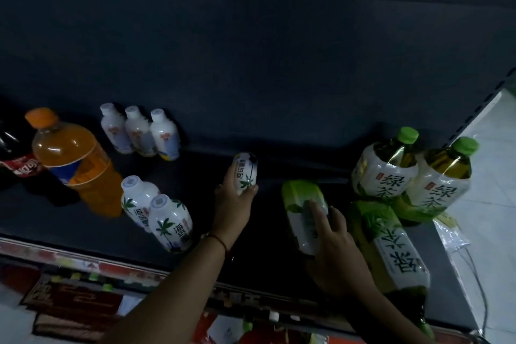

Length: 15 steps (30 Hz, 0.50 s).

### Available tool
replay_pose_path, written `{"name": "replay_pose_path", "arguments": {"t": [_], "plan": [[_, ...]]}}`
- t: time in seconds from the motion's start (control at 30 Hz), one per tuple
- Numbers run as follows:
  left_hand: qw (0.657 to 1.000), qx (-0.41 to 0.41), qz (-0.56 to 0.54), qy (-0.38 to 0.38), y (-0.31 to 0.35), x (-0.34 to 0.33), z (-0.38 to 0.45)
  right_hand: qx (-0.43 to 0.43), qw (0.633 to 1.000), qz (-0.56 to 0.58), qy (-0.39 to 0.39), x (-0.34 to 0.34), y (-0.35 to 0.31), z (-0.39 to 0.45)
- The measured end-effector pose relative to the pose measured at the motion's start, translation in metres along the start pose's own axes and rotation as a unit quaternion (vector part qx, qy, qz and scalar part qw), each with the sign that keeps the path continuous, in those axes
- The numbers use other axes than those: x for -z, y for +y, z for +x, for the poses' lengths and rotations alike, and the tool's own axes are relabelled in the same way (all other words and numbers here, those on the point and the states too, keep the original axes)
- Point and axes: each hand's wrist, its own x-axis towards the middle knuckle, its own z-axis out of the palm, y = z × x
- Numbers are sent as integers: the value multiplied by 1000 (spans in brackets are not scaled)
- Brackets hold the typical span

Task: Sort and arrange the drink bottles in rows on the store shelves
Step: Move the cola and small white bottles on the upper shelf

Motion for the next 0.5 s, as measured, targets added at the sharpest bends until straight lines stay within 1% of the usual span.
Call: {"name": "replay_pose_path", "arguments": {"t": [0.07,0.13,0.17,0.27,0.37,0.5], "plan": [[999,-32,29,12,6,10,-23,9,1000,7,10,9,-1,-5],[995,-70,58,31,18,23,-44,9,1000,1,-5,21,-2,-3],[994,-83,68,28,27,29,-51,3,1000,-5,-20,28,-3,-2],[986,-112,125,-2,51,43,-64,-19,996,-40,-74,56,-11,-1],[968,-160,191,14,57,51,-61,-37,987,-45,-149,91,-30,-1],[968,-147,203,9,48,61,-54,-60,965,-78,-243,124,-54,27]]}}
